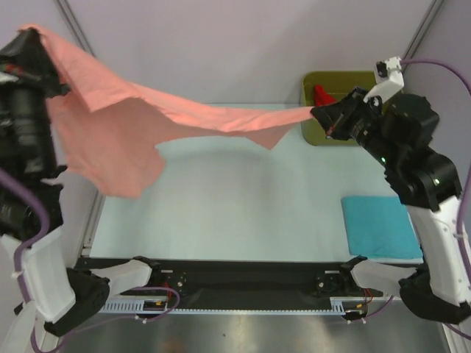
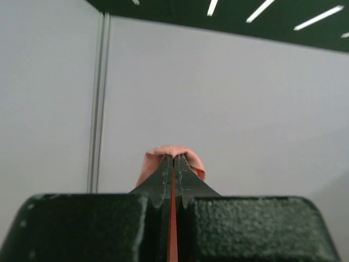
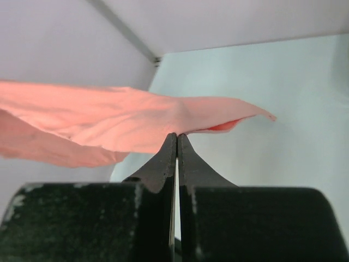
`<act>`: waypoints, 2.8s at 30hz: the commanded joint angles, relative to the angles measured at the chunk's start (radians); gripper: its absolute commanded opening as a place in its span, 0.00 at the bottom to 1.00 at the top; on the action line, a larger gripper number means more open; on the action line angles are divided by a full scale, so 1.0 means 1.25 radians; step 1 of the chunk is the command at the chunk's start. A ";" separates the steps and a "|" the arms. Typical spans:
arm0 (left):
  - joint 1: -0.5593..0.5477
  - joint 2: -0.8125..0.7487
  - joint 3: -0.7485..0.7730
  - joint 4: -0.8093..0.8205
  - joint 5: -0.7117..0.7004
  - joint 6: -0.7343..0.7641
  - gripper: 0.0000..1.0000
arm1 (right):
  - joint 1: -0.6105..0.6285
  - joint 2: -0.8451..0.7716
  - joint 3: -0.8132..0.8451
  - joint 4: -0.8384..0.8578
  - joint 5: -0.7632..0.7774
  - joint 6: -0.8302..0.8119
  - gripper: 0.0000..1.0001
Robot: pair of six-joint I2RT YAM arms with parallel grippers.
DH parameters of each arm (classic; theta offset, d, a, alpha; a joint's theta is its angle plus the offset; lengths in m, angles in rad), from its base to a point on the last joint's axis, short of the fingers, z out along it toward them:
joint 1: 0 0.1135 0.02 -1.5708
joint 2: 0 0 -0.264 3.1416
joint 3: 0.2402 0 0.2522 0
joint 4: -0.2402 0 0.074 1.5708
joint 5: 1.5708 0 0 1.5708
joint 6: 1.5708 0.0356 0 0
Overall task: Fold and stack the t-shirts
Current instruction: Flatten the tshirt out, then fold the tshirt
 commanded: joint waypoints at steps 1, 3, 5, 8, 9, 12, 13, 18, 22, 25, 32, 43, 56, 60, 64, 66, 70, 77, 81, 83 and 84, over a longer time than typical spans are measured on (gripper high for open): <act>0.007 -0.081 0.033 0.074 0.069 0.045 0.00 | 0.069 -0.109 -0.010 0.043 0.002 -0.022 0.00; 0.007 -0.131 0.023 0.085 0.113 0.045 0.00 | 0.086 -0.145 -0.025 0.046 -0.020 -0.006 0.00; 0.007 -0.161 0.001 0.096 0.127 0.048 0.00 | 0.086 -0.188 -0.042 0.054 -0.057 0.020 0.00; 0.007 -0.198 -0.049 0.117 0.130 0.051 0.00 | 0.086 -0.218 -0.078 0.072 -0.077 0.054 0.00; 0.007 -0.197 -0.062 0.117 0.128 0.054 0.00 | 0.086 -0.220 -0.086 0.068 -0.070 0.058 0.00; 0.007 -0.175 -0.142 0.125 0.116 0.053 0.01 | 0.086 -0.199 -0.141 0.057 -0.002 0.065 0.00; 0.008 -0.154 -0.201 0.140 0.115 0.049 0.00 | 0.086 -0.190 -0.188 0.061 0.034 0.062 0.00; 0.008 -0.078 -0.418 0.249 0.122 0.000 0.00 | 0.058 -0.112 -0.371 0.189 0.166 0.013 0.00; 0.008 0.046 -0.596 0.378 0.117 -0.015 0.00 | -0.066 -0.048 -0.506 0.287 0.138 0.049 0.00; 0.028 0.199 -0.653 0.473 0.127 -0.028 0.00 | -0.164 0.013 -0.628 0.389 0.114 0.052 0.00; 0.096 0.665 -0.388 0.511 0.223 -0.136 0.00 | -0.314 0.239 -0.673 0.550 0.077 0.003 0.00; 0.121 0.974 0.034 0.394 0.283 -0.220 0.00 | -0.394 0.429 -0.524 0.512 0.010 -0.048 0.00; 0.141 0.823 -0.118 0.221 0.272 -0.189 0.00 | -0.393 0.388 -0.444 0.316 -0.006 -0.027 0.00; 0.141 0.702 -0.281 0.168 0.249 -0.210 0.00 | -0.394 0.313 -0.498 0.264 -0.040 -0.023 0.00; 0.158 0.556 -0.416 0.101 0.219 -0.225 0.00 | -0.394 0.253 -0.544 0.219 -0.066 -0.027 0.00; 0.168 0.521 -0.444 0.048 0.219 -0.232 0.00 | -0.394 0.233 -0.570 0.203 -0.083 -0.032 0.00; 0.190 0.462 -0.502 -0.046 0.183 -0.225 0.00 | -0.394 0.220 -0.597 0.165 -0.117 -0.039 0.00; 0.219 0.368 -0.633 -0.094 0.169 -0.271 0.00 | -0.393 0.177 -0.660 0.151 -0.137 -0.035 0.00; 0.222 0.338 -0.679 -0.107 0.149 -0.287 0.01 | -0.393 0.173 -0.669 0.149 -0.137 -0.033 0.00; 0.220 0.330 -0.701 -0.113 0.136 -0.290 0.00 | -0.393 0.173 -0.670 0.142 -0.131 -0.037 0.00; 0.222 0.325 -0.708 -0.115 0.131 -0.290 0.00 | -0.393 0.171 -0.672 0.140 -0.131 -0.038 0.00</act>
